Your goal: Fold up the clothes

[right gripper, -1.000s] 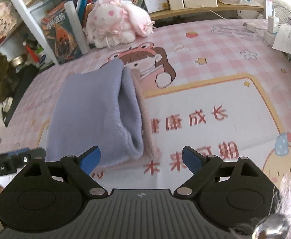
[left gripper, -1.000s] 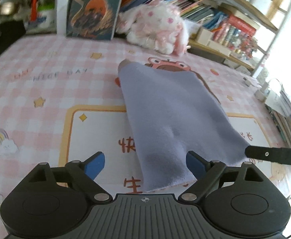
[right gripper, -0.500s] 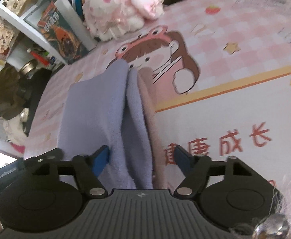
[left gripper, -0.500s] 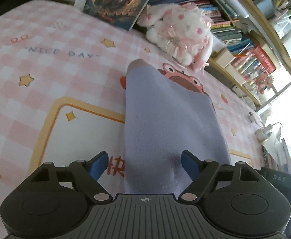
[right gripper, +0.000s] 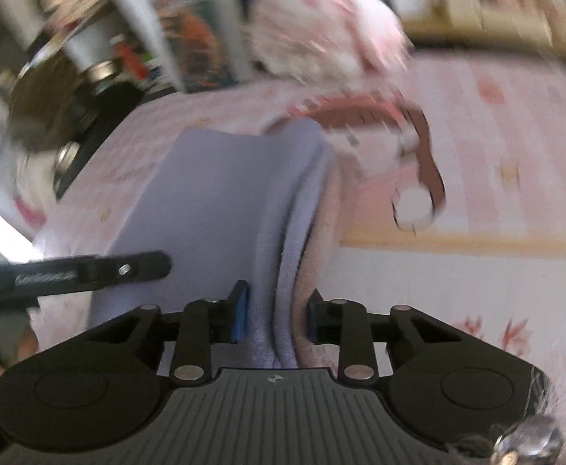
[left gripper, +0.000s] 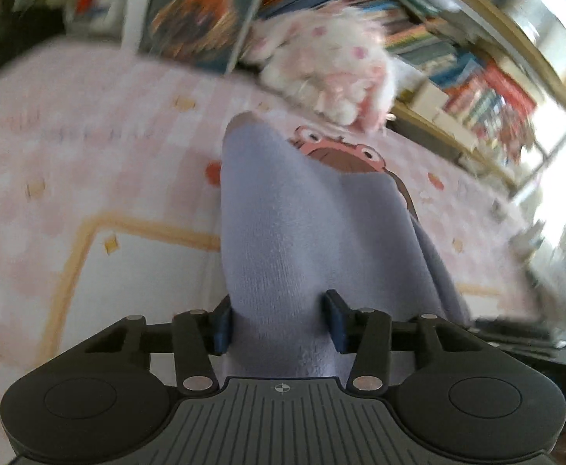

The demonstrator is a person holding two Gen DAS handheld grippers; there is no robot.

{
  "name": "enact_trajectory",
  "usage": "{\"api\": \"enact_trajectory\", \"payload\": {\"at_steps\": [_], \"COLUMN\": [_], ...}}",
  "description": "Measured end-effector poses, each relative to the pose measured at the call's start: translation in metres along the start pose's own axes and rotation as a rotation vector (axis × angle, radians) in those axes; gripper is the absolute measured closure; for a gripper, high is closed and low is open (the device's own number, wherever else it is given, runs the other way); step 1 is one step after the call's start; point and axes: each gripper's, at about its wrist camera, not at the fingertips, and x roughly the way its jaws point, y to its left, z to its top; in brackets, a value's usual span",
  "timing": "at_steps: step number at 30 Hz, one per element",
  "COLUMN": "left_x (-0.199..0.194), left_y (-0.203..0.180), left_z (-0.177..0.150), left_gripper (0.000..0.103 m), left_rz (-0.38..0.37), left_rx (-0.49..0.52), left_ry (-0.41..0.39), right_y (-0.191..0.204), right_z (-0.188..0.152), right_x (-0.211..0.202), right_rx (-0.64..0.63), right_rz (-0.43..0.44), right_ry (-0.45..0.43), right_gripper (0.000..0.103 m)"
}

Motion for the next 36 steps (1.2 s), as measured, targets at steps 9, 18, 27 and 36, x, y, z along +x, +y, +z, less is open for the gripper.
{"api": "enact_trajectory", "payload": {"at_steps": [9, 18, 27, 36], "left_x": [0.015, 0.024, -0.014, -0.037], "left_y": [0.036, 0.036, -0.006, -0.030], "left_z": [0.002, -0.002, -0.004, -0.012], "left_gripper": [0.043, 0.051, 0.059, 0.059], "left_rz": [-0.122, -0.144, -0.087, -0.100], "left_rx": [-0.148, -0.219, -0.067, 0.031], "left_ry": [0.084, 0.078, -0.059, -0.113], "right_y": [-0.040, -0.048, -0.023, -0.013], "right_z": [-0.003, 0.002, 0.001, -0.015], "right_x": [0.014, 0.028, -0.010, -0.046], "right_rx": [0.241, 0.307, 0.135, 0.067], "right_rz": [0.072, 0.127, 0.087, 0.053], "right_ry": [0.094, 0.121, -0.044, -0.142], "right_gripper": [0.059, 0.061, 0.077, 0.077]}}
